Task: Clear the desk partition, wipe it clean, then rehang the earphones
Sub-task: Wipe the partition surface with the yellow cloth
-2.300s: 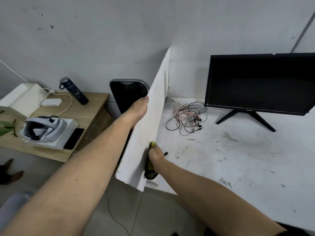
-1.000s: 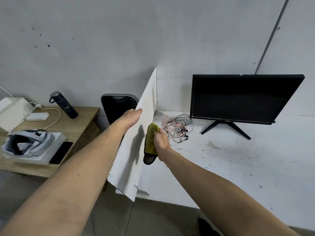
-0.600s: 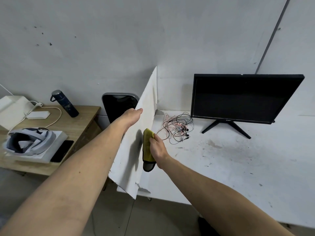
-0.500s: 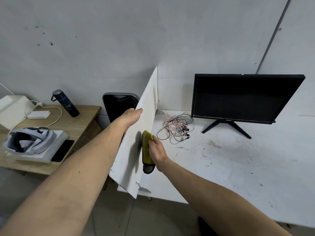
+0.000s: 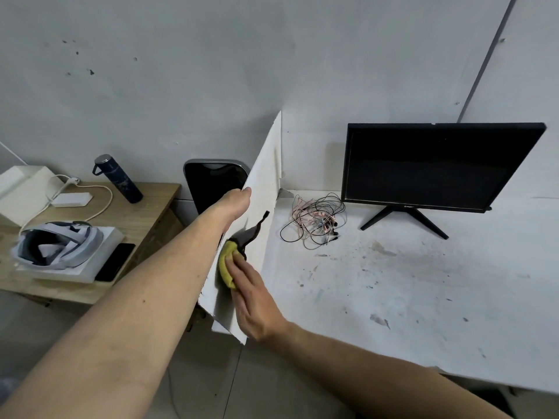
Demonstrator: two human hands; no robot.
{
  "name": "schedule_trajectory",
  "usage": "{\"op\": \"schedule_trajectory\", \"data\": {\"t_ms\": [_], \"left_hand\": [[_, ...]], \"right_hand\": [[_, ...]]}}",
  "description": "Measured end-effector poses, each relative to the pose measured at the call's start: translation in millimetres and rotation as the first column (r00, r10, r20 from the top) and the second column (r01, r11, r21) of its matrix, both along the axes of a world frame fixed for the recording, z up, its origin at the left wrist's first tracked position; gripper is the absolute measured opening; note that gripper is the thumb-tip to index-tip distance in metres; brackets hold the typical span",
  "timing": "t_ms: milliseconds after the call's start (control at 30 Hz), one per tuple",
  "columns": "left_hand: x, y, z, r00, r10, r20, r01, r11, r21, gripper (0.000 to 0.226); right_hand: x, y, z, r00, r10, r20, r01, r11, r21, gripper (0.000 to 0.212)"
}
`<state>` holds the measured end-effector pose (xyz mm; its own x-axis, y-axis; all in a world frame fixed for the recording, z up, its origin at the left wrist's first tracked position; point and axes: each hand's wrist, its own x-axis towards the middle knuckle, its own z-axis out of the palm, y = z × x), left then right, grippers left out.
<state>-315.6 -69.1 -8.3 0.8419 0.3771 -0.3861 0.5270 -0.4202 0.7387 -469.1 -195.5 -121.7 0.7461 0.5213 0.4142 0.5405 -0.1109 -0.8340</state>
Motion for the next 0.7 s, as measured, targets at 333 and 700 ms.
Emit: {"op": "schedule_trajectory", "data": {"t_ms": [333,700], "left_hand": [[1,-1,-1,1.000,-0.015,0.000,0.015,0.999,-0.028,0.061],[-3,-2,6,1.000,-0.010,-0.009,0.010,1.000,-0.007,0.067]], "right_hand": [[-13,-25,-44,0.962,0.206,0.179,-0.162,0.959,-0.233,0.051],[63,-67,-49,0.681,-0.477,-0.556,0.484,0.863,-0.147,0.033]]}}
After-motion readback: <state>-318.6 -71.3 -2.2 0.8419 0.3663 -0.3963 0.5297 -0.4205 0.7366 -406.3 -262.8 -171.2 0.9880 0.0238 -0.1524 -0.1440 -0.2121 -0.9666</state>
